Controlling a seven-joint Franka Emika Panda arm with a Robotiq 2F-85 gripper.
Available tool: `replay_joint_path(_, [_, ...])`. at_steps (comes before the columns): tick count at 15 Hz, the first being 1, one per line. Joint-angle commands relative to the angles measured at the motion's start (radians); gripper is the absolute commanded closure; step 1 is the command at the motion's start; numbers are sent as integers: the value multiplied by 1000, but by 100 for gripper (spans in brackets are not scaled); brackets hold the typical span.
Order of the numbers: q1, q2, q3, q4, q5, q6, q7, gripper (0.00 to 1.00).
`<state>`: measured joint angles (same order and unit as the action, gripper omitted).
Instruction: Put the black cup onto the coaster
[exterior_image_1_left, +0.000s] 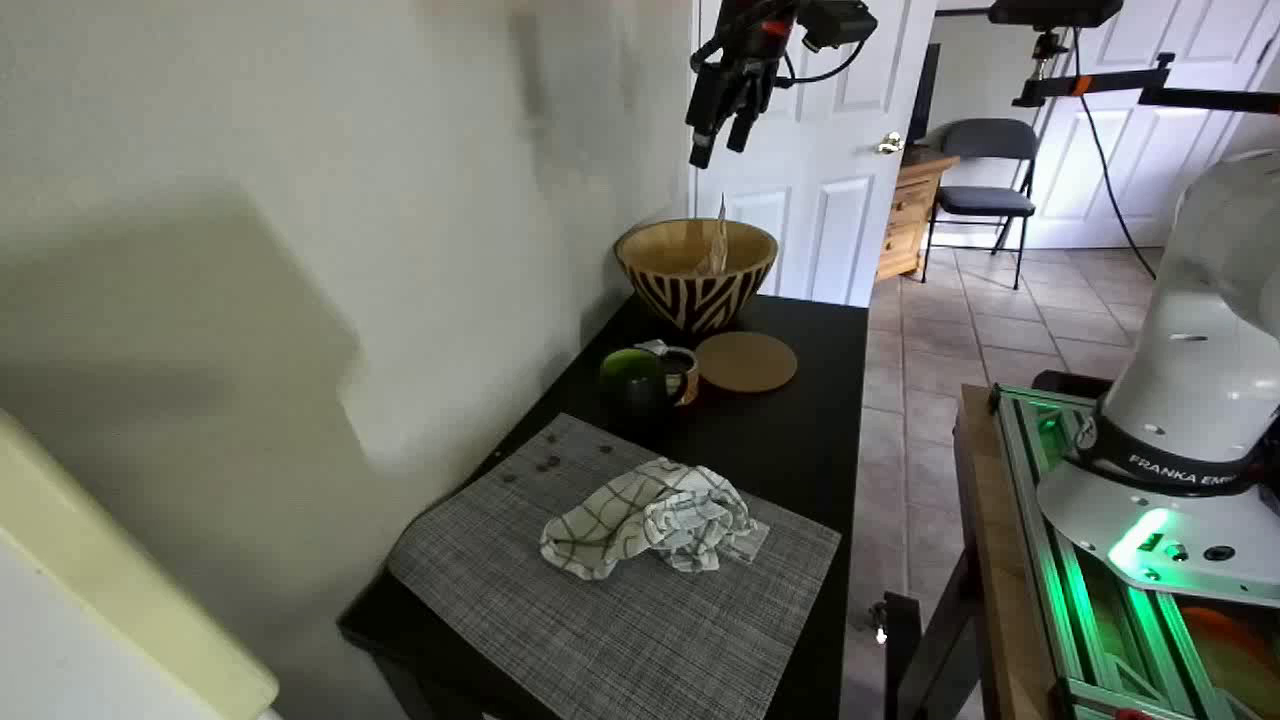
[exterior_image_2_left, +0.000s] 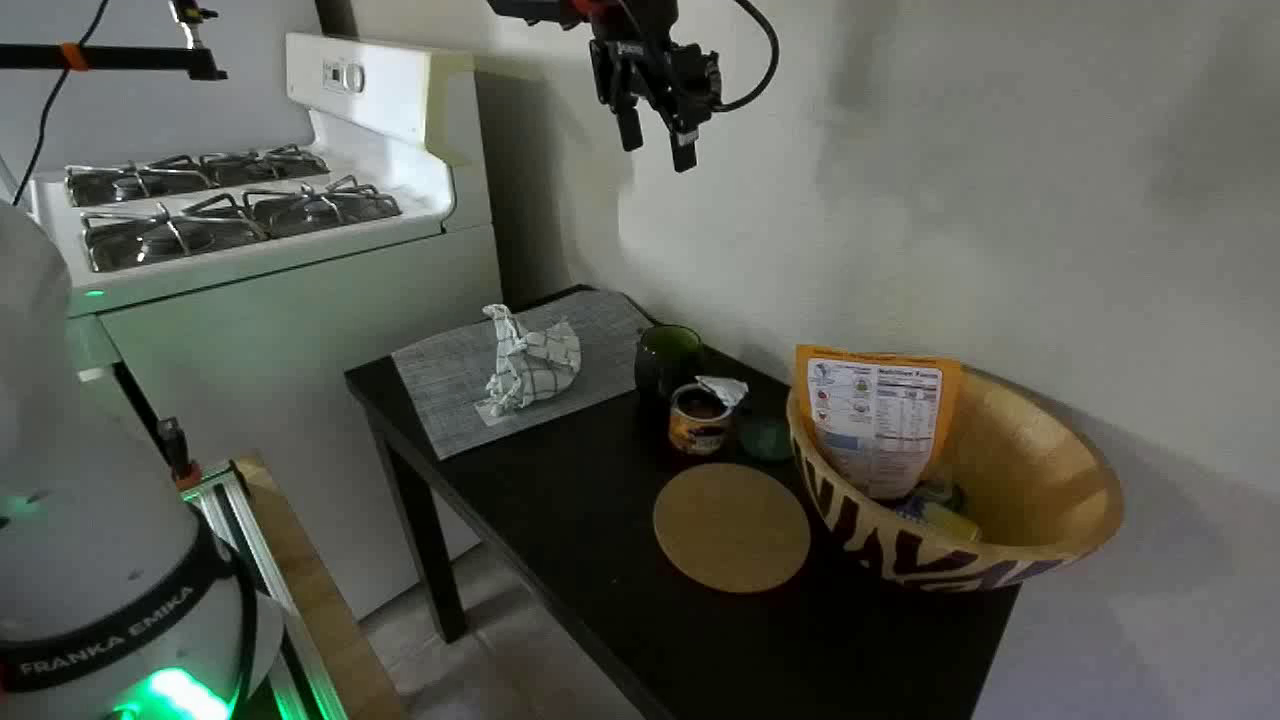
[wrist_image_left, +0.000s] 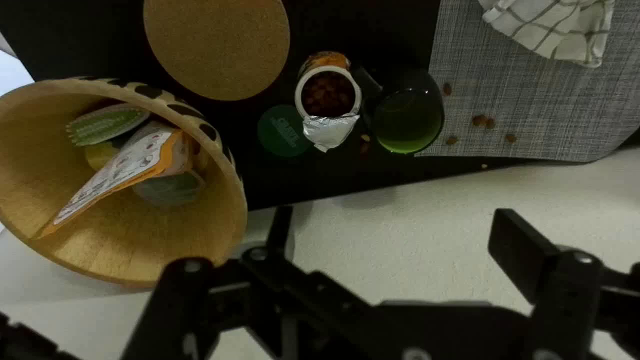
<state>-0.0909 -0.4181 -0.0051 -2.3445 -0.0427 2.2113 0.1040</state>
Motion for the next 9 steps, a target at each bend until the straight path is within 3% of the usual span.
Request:
replay_joint_path(1, [6,0,-6,2,-3,-2,2,0])
replay_joint_path(6, [5,-2,-2,-21,-14,-1,1,0])
replay_joint_path(9, [41,-29,-37,-111,12,14,-155,0])
